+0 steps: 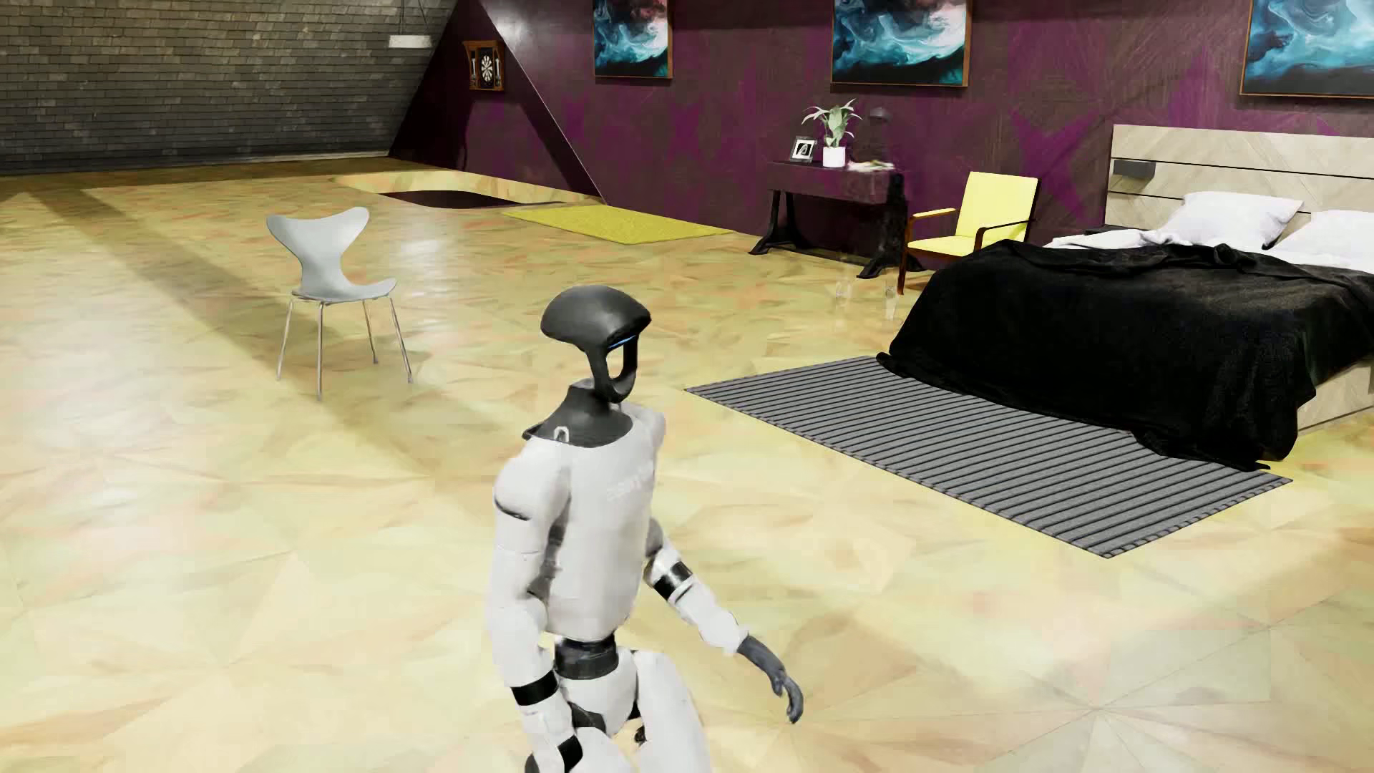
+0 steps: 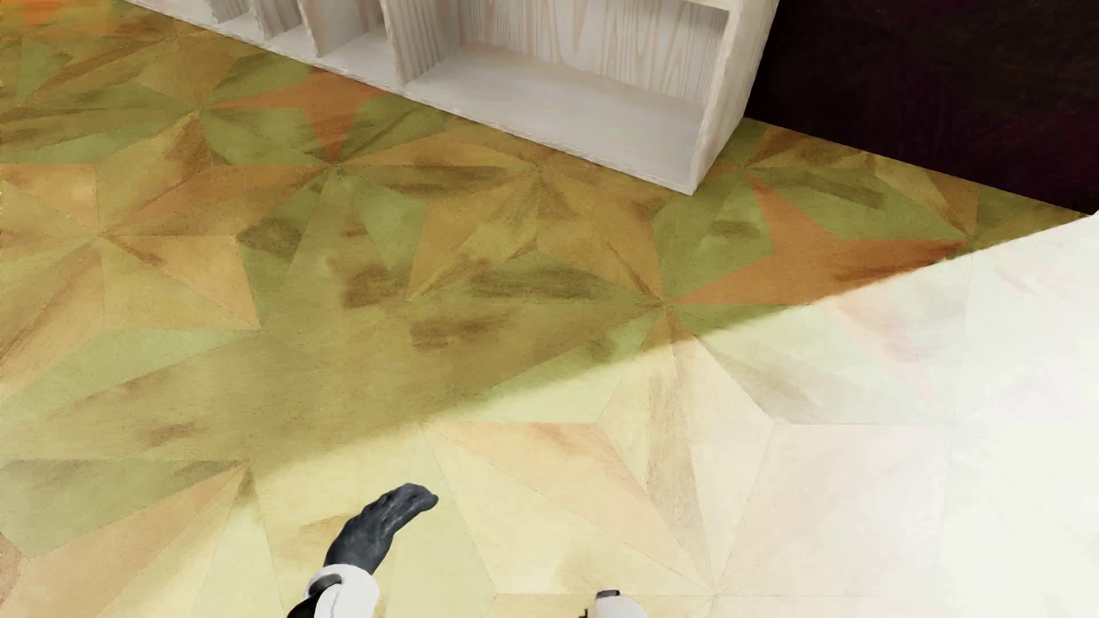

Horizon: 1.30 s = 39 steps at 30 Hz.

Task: Head to the yellow chair

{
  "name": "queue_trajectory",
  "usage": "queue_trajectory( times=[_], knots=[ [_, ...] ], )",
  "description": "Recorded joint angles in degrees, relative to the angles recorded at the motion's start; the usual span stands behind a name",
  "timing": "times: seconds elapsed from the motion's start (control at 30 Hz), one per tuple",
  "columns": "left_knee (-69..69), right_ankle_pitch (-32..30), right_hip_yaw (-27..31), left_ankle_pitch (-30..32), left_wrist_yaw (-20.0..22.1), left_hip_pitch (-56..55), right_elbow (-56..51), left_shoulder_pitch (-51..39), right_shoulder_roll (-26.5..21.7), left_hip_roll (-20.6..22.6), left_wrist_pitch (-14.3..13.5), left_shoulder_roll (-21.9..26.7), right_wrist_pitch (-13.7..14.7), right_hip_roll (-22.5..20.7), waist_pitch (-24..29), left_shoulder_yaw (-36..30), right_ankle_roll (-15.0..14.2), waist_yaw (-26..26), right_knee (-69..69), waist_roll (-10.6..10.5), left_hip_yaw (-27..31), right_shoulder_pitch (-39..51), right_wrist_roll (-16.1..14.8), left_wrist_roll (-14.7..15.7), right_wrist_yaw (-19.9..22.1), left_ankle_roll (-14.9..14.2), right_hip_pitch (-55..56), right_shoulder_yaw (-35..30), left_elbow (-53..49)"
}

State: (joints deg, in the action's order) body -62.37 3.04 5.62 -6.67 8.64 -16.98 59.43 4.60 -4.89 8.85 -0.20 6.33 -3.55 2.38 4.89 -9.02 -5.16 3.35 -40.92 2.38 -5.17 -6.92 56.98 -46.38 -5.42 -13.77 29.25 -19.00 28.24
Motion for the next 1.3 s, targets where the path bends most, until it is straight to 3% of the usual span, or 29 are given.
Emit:
queue_trajectory(
  times=[0.03,0.07,0.1,0.13,0.17,0.23,0.27,0.3,0.37,0.43,0.47,0.5,0.57,0.6,0.63,0.7,0.73,0.8,0.83,0.87,0.9,0.97,1.03,1.1,1.17,1.2,1.23,1.27,1.3],
  knots=[
    [-5.02,1.02,-2.31,-0.44,0.81,-3.32,1.58,0.22,-1.01,-4.70,1.96,0.36,-0.58,-0.05,0.04,0.26,0.21,0.52,-0.51,-0.91,-1.79,2.90,2.73,-0.04,-1.62,-0.24,-1.04,-1.95,1.12],
    [-5.65,1.08,-3.48,-1.45,0.67,-5.66,2.23,0.29,-2.13,-10.69,3.55,0.73,-2.36,-0.31,-0.08,-0.11,0.32,0.66,0.64,-1.74,-3.63,5.92,4.67,-0.24,-1.47,1.55,-2.72,-1.99,3.22],
    [-1.89,0.35,-3.93,-2.18,-0.62,-6.88,1.39,0.16,-2.80,-16.56,4.49,1.33,-5.10,-0.66,-0.25,-0.97,0.21,0.54,2.56,-2.45,-6.95,8.53,4.67,-0.68,1.02,6.42,-4.62,0.46,6.06],
    [5.86,-0.79,-3.83,-3.42,-2.55,-7.06,-1.02,0.08,-2.89,-20.51,5.06,2.11,-7.14,-1.05,-0.44,-1.78,-0.04,0.21,4.73,-2.98,-10.05,10.45,2.19,-1.24,5.23,10.59,-6.44,5.26,9.18],
    [16.37,-1.89,-3.27,-3.44,-4.54,-6.47,-4.37,0.34,-2.50,-22.30,5.86,2.81,-6.99,-1.48,-0.61,-2.15,-0.31,-0.23,6.84,-3.28,-12.08,12.13,-2.33,-1.81,9.43,12.35,-8.00,10.78,11.90],
    [36.16,-2.42,-0.53,6.52,-6.92,-5.35,-11.52,1.33,-2.79,-20.79,8.05,3.45,-2.15,-2.56,-0.76,-1.33,-0.91,-1.03,9.58,-3.16,-9.09,16.34,-10.71,-2.44,13.30,10.84,-10.00,15.54,15.50],
    [38.36,-1.44,1.18,8.66,-6.23,-5.15,-15.20,2.30,-4.32,-20.79,8.67,3.41,0.16,-3.20,-0.69,-0.28,-1.27,-1.10,9.54,-2.92,-8.11,18.80,-11.83,-2.25,14.04,10.60,-10.07,13.90,16.16],
    [36.94,-0.41,2.63,6.63,-4.29,-5.45,-19.10,3.38,-6.10,-21.66,8.91,3.12,1.55,-3.86,-0.56,0.93,-1.60,-0.97,8.71,-2.67,-9.44,21.10,-11.13,-1.52,15.17,11.47,-9.51,11.55,16.40],
    [34.59,1.33,3.37,5.23,-1.62,-6.22,-26.76,4.71,-6.70,-23.00,8.83,2.89,1.72,-3.93,-0.51,1.71,-0.89,-1.00,7.63,-1.84,-12.62,22.74,-10.29,0.21,19.13,12.82,-8.26,10.54,17.65],
    [34.95,5.09,-0.56,6.20,-4.14,-5.44,-32.18,4.53,-2.97,-22.99,8.89,4.77,1.40,-1.91,-0.85,-0.78,-1.02,-1.45,5.57,-0.88,-14.46,20.07,-15.34,-0.84,22.48,12.77,-8.35,12.15,18.86],
    [35.39,6.78,-2.34,6.87,-4.64,-4.91,-33.41,4.26,-1.91,-22.71,8.93,5.58,2.05,-1.14,-1.05,-1.50,-1.28,-1.63,3.14,-0.50,-14.82,18.30,-17.35,-1.36,22.04,12.63,-8.82,11.04,18.50],
    [35.64,7.84,-2.74,7.51,-3.79,-4.48,-33.45,4.18,-2.15,-22.39,9.12,5.70,3.32,-1.12,-1.25,-1.06,-1.12,-1.73,0.01,-0.18,-14.88,16.69,-16.64,-0.91,19.47,12.49,-9.34,8.45,17.53],
    [35.22,9.06,-0.42,8.47,-0.45,-4.19,-29.80,4.49,-3.42,-21.59,9.32,4.40,6.04,-2.57,-1.57,1.73,-1.33,-1.79,-5.66,0.31,-14.31,13.83,-8.47,2.44,10.48,12.34,-10.94,4.47,14.38],
    [34.37,9.86,1.94,8.72,0.97,-4.54,-26.22,4.57,-2.48,-21.05,9.04,3.63,5.36,-3.75,-1.67,2.86,-1.90,-1.79,-7.35,0.45,-13.56,12.25,-5.19,4.29,6.95,12.37,-12.16,5.55,12.56],
    [33.11,10.46,4.99,8.88,1.99,-5.26,-21.75,4.49,-0.41,-20.52,8.67,3.05,2.59,-5.25,-1.71,3.47,-2.55,-1.80,-8.09,0.47,-12.50,10.68,-4.37,5.67,5.85,12.44,-13.61,8.56,10.71],
    [29.59,10.69,11.55,9.10,3.06,-7.78,-10.84,4.22,3.35,-19.64,7.74,2.31,-4.25,-8.50,-1.46,3.82,-3.07,-1.97,-6.63,0.07,-9.73,8.86,-6.30,6.90,8.25,12.69,-16.89,14.64,6.64],
    [28.29,10.67,13.69,9.67,3.39,-9.38,-4.66,4.22,3.72,-19.06,6.50,2.05,-5.92,-9.54,-1.13,3.88,-1.91,-2.24,-4.78,-0.35,-8.10,8.64,-5.67,7.05,7.30,12.98,-18.15,14.66,4.34],
    [31.72,13.29,9.61,14.01,3.62,-12.08,6.59,3.99,2.42,-16.64,3.22,1.44,-4.15,-7.84,-0.27,2.90,1.81,-3.36,-0.37,-1.54,-4.72,9.56,0.23,6.23,-1.89,12.81,-17.68,9.11,-1.67],
    [37.08,13.77,5.55,18.70,3.33,-13.20,10.45,3.66,1.87,-14.76,1.66,1.23,-2.32,-6.21,0.05,1.94,2.30,-3.94,2.08,-2.21,-2.71,10.42,3.12,4.76,-6.82,10.62,-16.04,6.36,-4.47],
    [42.63,13.05,1.94,22.86,2.48,-14.34,12.90,3.41,1.60,-12.57,0.71,1.07,-1.29,-4.77,0.21,0.83,2.14,-4.31,4.31,-2.89,-0.76,11.37,5.33,2.45,-10.27,4.74,-14.10,4.43,-6.73],
    [44.54,11.82,-1.83,22.17,0.97,-15.52,13.99,3.50,1.42,-10.49,0.28,0.95,-1.07,-3.14,0.28,-0.32,1.74,-4.45,5.92,-3.53,-0.16,12.29,7.30,-0.16,-11.66,-0.18,-12.16,2.91,-8.52],
    [32.54,8.59,-8.69,10.25,-2.66,-16.48,12.92,4.84,0.47,-13.53,-0.50,0.63,-1.60,0.78,0.25,-1.95,0.80,-4.90,8.86,-4.46,-5.87,14.14,12.15,-3.04,-8.07,1.89,-9.86,-0.55,-10.32],
    [18.54,4.53,-14.21,-0.16,-3.78,-12.10,8.68,7.69,-0.51,-22.15,0.09,0.97,-2.16,3.53,-0.47,-0.52,-0.64,-5.89,13.24,-5.00,-16.35,16.39,18.48,-1.75,-0.77,9.88,-9.89,-5.14,-9.32],
    [11.44,0.66,-19.42,-5.61,-0.58,-6.04,0.48,10.36,-1.22,-28.89,3.66,1.39,-1.63,5.86,-1.67,3.55,-2.54,-6.85,17.89,-5.13,-18.01,18.05,20.17,0.34,6.65,13.82,-10.97,-4.45,-5.96],
    [9.90,-2.38,-26.46,-10.23,3.43,-1.09,-11.45,10.56,-1.79,-37.02,9.21,1.49,0.31,9.07,-3.04,8.86,-5.02,-6.79,20.93,-5.27,-20.11,18.07,18.43,3.11,14.47,14.84,-12.16,0.25,-0.28],
    [10.65,-3.68,-30.56,-12.65,4.25,1.35,-17.86,9.79,-2.41,-42.58,12.20,2.17,1.10,11.29,-3.70,10.71,-6.35,-6.33,21.58,-5.43,-25.27,17.38,16.49,3.51,18.42,15.56,-12.52,3.42,2.72],
    [12.11,-4.85,-34.98,-14.69,3.57,4.01,-23.45,8.99,-2.77,-47.74,14.79,3.12,1.40,14.20,-4.32,10.93,-7.56,-5.67,21.95,-5.59,-33.54,16.49,12.53,2.13,21.81,16.83,-13.02,7.48,4.53],
    [14.01,-5.30,-39.65,-15.62,1.66,6.15,-27.83,8.13,-3.28,-50.22,15.86,3.98,1.46,18.01,-4.83,9.47,-8.59,-5.10,21.96,-5.61,-41.65,15.20,6.27,-0.39,24.38,16.59,-14.07,12.05,4.87],
    [15.34,-4.00,-43.81,-16.34,-0.78,5.91,-31.11,7.07,-4.49,-48.54,14.63,4.44,1.36,22.85,-5.03,6.96,-8.67,-5.05,21.03,-5.24,-43.88,13.18,-1.34,-2.59,25.89,10.63,-15.64,16.40,4.18]
  ],
)
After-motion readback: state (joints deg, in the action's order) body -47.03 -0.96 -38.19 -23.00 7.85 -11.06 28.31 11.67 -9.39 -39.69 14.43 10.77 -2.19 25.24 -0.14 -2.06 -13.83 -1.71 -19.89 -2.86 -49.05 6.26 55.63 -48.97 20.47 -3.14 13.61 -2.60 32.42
